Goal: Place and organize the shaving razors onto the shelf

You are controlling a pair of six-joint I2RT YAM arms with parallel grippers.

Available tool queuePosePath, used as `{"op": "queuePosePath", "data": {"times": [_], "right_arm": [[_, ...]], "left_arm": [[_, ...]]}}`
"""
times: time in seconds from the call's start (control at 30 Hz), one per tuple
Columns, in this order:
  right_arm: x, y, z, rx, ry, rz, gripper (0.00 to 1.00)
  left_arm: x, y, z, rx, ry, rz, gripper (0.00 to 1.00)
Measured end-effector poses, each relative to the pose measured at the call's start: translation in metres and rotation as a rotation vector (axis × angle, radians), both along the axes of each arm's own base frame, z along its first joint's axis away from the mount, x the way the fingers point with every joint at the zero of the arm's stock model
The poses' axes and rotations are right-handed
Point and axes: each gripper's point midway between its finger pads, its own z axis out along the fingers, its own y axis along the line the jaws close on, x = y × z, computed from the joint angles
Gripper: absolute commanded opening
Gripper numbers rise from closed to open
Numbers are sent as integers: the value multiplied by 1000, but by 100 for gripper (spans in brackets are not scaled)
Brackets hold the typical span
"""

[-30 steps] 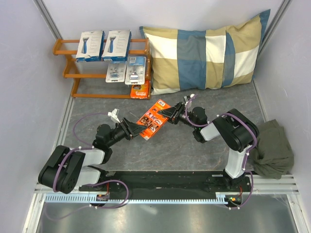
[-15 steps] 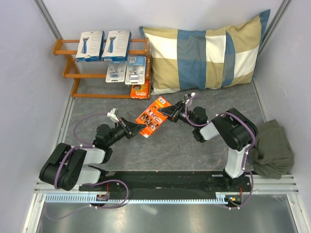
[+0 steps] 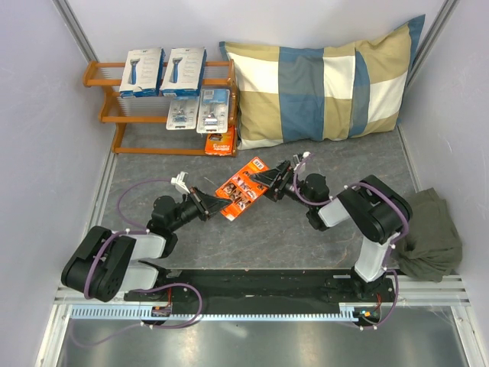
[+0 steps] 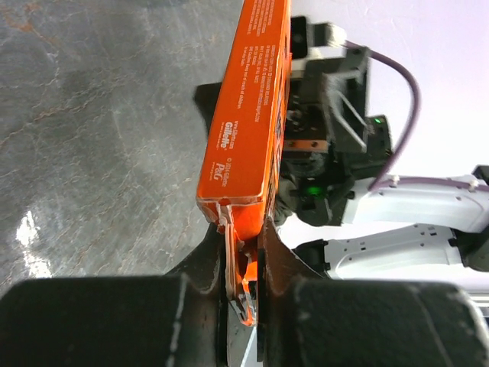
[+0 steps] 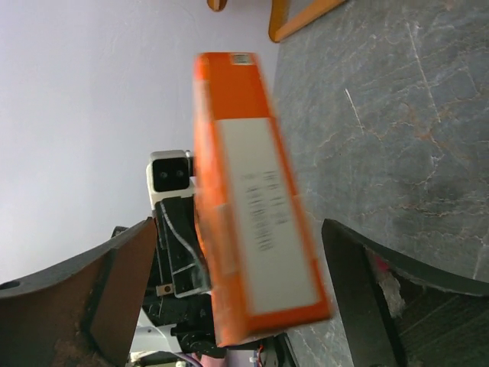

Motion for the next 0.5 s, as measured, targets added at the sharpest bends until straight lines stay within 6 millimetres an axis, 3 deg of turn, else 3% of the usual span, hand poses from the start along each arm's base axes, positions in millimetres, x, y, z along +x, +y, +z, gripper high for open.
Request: {"op": "queuePosePath", "data": {"times": [0.17,0.3,0.5], "right_arm": [[-7,-13,35,-18,-150,-48,98],[-6,-22,47,-80,-202,-93,98],[-7,-45,52,-250,-233,-177,98]], "left_arm": [[0,0,-1,11,1,-2,2],[5,-4,14,-2,-44,-18,2],[11,0,16,-7,-51,-21,2]]}}
